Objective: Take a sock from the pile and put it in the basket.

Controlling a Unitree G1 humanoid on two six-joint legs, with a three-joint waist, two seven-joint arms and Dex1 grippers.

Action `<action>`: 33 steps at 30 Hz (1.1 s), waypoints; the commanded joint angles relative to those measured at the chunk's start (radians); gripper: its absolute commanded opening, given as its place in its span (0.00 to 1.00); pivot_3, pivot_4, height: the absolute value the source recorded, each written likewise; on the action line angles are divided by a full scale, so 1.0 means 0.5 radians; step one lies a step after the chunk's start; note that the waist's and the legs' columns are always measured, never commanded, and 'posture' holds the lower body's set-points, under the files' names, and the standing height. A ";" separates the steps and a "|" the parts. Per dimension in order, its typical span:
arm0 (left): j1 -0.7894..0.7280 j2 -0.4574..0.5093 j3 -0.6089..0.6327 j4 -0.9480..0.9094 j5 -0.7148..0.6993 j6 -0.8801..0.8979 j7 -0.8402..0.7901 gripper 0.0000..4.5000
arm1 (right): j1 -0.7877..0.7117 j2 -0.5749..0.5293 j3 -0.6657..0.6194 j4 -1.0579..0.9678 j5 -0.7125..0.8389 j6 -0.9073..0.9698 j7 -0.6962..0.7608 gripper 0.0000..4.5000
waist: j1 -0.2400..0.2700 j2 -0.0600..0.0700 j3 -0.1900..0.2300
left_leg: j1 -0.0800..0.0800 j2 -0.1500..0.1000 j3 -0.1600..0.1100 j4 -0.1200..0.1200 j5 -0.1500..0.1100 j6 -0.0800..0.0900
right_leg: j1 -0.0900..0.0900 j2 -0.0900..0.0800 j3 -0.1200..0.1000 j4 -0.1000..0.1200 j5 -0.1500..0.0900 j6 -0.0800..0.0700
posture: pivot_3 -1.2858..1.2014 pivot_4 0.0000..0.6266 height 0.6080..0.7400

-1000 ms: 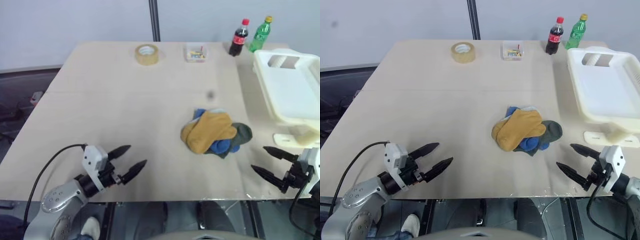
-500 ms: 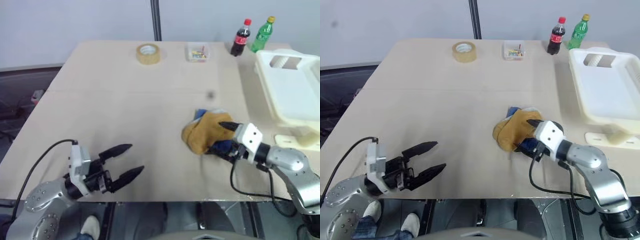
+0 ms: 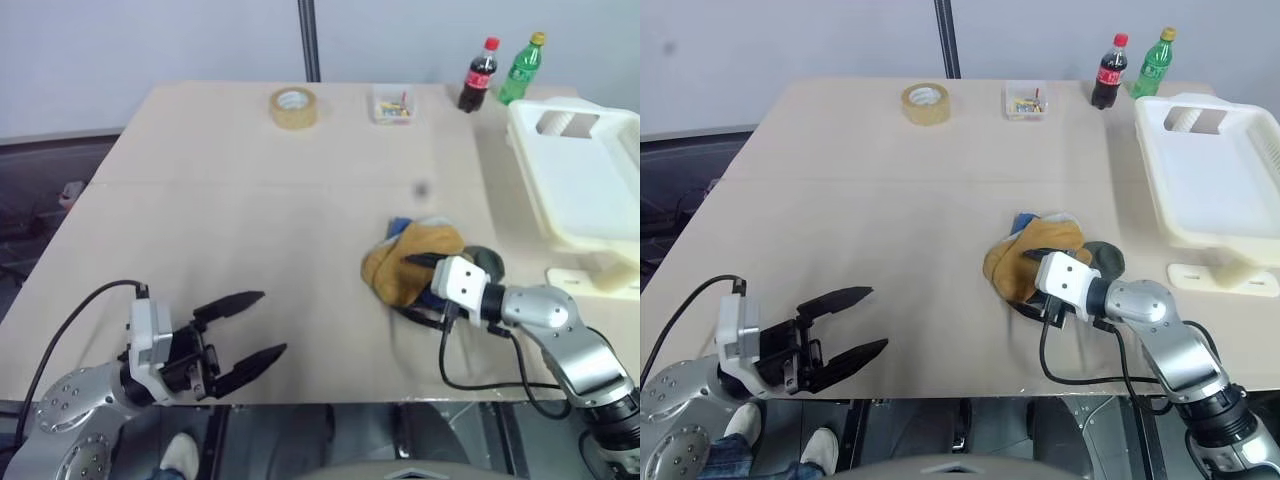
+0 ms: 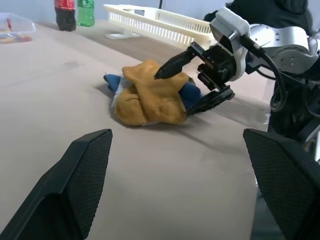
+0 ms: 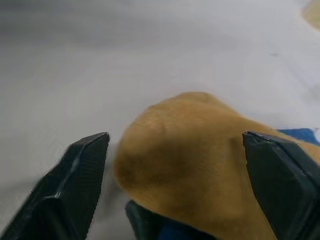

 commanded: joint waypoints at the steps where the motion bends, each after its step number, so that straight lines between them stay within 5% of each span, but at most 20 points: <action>1: 0.006 -0.025 0.001 -0.050 0.027 -0.075 0.011 1.00 | -0.049 0.005 0.036 -0.004 -0.046 -0.057 0.020 0.59 | -0.001 0.000 0.000 | 0.000 0.000 0.000 0.000 0.000 0.000 | 0.000 0.000 0.000 0.000 0.000 0.000 | 0.52 0.24 1.00; 7: 0.030 -0.021 0.010 -0.046 0.042 -0.094 0.006 1.00 | -0.063 0.019 0.017 0.011 -0.051 -0.073 0.019 0.01 | -0.001 0.000 0.000 | 0.000 0.000 -0.001 0.000 0.000 0.000 | 0.000 0.000 -0.001 0.000 0.000 0.000 | 0.52 0.24 1.00; 19: 0.029 0.014 0.013 -0.028 0.059 -0.111 -0.026 1.00 | -0.196 0.162 0.046 -0.120 0.126 0.155 0.028 0.01 | -0.008 0.000 0.000 | 0.000 0.001 -0.001 0.000 0.000 0.000 | 0.000 0.001 0.000 0.001 0.000 0.000 | 0.52 0.24 1.00; 28: 0.046 -0.009 0.060 -0.034 0.030 -0.121 -0.008 1.00 | -0.717 0.790 0.409 0.402 0.265 0.764 0.041 0.01 | -0.010 -0.001 0.000 | 0.000 0.001 -0.004 0.000 0.000 0.000 | -0.001 0.000 -0.004 0.001 0.001 -0.001 | 0.52 0.24 1.00; 33: 0.106 -0.039 0.114 -0.072 0.002 -0.130 0.036 1.00 | -0.887 1.136 0.474 0.834 0.200 0.761 -0.095 0.01 | -0.013 -0.001 0.000 | -0.003 0.000 -0.007 -0.003 0.000 -0.001 | -0.005 -0.002 -0.007 0.002 0.000 -0.001 | 0.52 0.24 1.00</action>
